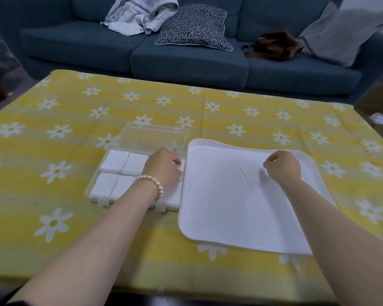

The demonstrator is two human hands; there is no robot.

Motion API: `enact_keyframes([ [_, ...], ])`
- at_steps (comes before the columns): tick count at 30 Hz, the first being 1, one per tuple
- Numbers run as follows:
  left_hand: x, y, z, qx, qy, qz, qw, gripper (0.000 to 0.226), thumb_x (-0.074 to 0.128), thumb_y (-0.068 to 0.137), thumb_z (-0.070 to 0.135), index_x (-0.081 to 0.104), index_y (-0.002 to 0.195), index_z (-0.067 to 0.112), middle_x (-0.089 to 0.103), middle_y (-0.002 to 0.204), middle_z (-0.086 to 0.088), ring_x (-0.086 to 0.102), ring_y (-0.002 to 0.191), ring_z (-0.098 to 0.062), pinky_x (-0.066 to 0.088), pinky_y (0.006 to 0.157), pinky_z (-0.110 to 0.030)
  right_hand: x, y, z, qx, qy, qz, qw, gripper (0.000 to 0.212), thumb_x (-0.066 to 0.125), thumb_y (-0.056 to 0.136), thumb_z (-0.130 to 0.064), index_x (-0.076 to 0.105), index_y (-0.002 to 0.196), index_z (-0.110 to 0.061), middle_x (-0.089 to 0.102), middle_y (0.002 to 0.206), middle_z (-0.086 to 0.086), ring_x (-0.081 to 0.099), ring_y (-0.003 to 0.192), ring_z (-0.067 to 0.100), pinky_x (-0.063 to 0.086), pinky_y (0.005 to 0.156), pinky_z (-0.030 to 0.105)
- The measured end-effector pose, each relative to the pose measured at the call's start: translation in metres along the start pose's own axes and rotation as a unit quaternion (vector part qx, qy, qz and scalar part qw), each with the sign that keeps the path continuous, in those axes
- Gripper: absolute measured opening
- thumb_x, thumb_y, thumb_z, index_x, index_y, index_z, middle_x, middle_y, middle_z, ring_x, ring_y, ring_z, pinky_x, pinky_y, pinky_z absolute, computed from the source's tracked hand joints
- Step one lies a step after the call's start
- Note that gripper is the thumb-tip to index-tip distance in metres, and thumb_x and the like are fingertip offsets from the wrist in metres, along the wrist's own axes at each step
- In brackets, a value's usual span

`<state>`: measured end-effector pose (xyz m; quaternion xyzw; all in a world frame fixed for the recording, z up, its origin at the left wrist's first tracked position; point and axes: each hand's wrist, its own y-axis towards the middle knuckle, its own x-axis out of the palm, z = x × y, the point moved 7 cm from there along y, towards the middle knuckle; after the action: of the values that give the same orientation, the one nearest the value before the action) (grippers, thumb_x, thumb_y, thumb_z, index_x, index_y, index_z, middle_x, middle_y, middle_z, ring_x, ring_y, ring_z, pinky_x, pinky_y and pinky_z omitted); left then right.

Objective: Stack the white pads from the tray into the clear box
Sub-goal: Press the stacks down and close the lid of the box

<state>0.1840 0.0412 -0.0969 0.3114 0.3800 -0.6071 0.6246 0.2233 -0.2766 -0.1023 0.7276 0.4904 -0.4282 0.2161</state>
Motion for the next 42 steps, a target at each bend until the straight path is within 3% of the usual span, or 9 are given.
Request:
enact_keyframes([
  [6,0.000,0.004,-0.005,-0.012,-0.015,-0.012,1.000,0.015,0.065,0.084,0.005,0.075,0.092,0.013,0.069,0.110,-0.003,0.062,0.104,-0.020,0.048,0.091,-0.029,0.002,0.000,0.015,0.019,-0.004,-0.023,1.000,0.007,0.060,0.079,-0.010,0.060,0.085,-0.013,0.059,0.082,0.005,0.053,0.076,0.024,0.038,0.065,0.026],
  [11,-0.001,0.001,-0.002,0.003,0.031,-0.004,1.000,0.020,0.057,0.089,0.008,0.074,0.095,0.016,0.067,0.112,-0.002,0.052,0.115,-0.022,0.046,0.094,-0.034,0.015,-0.012,0.005,0.011,-0.047,-0.071,0.996,0.043,0.076,0.072,-0.038,0.060,0.094,-0.005,0.064,0.094,0.012,0.060,0.087,0.029,0.048,0.070,0.036],
  [14,-0.004,-0.002,0.002,0.036,0.064,0.009,0.997,0.022,0.054,0.091,0.014,0.073,0.099,0.018,0.061,0.114,-0.002,0.042,0.117,-0.025,0.042,0.094,-0.034,0.025,-0.015,-0.004,0.011,-0.056,-0.097,0.994,0.037,0.077,0.074,-0.030,0.063,0.090,0.000,0.065,0.085,0.016,0.060,0.080,0.029,0.052,0.080,0.037],
  [23,-0.051,-0.012,-0.021,0.010,-0.082,0.081,0.993,0.016,0.058,0.089,0.013,0.072,0.098,0.010,0.067,0.100,-0.002,0.054,0.084,-0.012,0.040,0.077,-0.021,0.023,-0.027,-0.004,0.059,0.042,-0.092,0.993,0.029,0.074,0.071,-0.005,0.049,0.060,-0.013,0.055,0.064,0.005,0.056,0.068,0.026,0.042,0.061,0.027],
  [29,-0.056,-0.023,-0.038,-0.031,-0.194,0.065,0.978,0.008,0.067,0.083,0.008,0.068,0.080,0.015,0.063,0.077,0.006,0.057,0.074,-0.012,0.042,0.068,-0.019,0.025,-0.064,-0.033,0.092,0.329,-0.125,0.931,0.032,0.078,0.069,-0.002,0.051,0.076,-0.016,0.054,0.068,0.004,0.045,0.057,0.014,0.030,0.050,0.024],
  [32,-0.042,-0.033,-0.031,-0.095,-0.436,-0.004,0.895,0.011,0.063,0.088,0.008,0.065,0.078,0.012,0.066,0.078,-0.002,0.061,0.070,-0.015,0.049,0.056,-0.017,0.044,-0.100,-0.076,0.078,0.433,-0.209,0.873,0.031,0.076,0.072,-0.001,0.051,0.080,-0.017,0.054,0.066,0.002,0.040,0.054,0.011,0.026,0.048,0.024],
  [36,-0.007,-0.054,-0.001,-0.162,-0.667,-0.142,0.714,0.037,0.043,0.097,0.043,0.061,0.093,0.010,0.066,0.086,-0.006,0.063,0.080,-0.020,0.049,0.077,-0.034,0.069,-0.155,-0.124,0.054,0.460,-0.284,0.840,0.032,0.075,0.073,-0.002,0.048,0.075,-0.018,0.053,0.061,-0.002,0.043,0.051,0.010,0.027,0.046,0.022],
  [39,0.002,-0.062,0.006,-0.188,-0.734,-0.186,0.625,0.058,0.028,0.096,0.057,0.060,0.100,0.008,0.067,0.089,-0.010,0.063,0.085,-0.024,0.048,0.082,-0.040,0.071,-0.181,-0.139,0.001,0.427,-0.271,0.863,0.030,0.077,0.072,-0.001,0.049,0.072,-0.013,0.057,0.070,-0.001,0.052,0.056,0.012,0.038,0.043,0.017],
  [42,0.002,-0.068,0.001,-0.210,-0.743,-0.190,0.606,0.057,0.026,0.098,0.054,0.058,0.094,0.007,0.070,0.080,-0.011,0.069,0.074,-0.023,0.051,0.071,-0.041,0.063,-0.188,-0.146,-0.114,0.281,-0.196,0.932,0.026,0.081,0.069,-0.017,0.055,0.072,-0.016,0.063,0.078,-0.008,0.063,0.075,0.016,0.055,0.068,0.030],
])
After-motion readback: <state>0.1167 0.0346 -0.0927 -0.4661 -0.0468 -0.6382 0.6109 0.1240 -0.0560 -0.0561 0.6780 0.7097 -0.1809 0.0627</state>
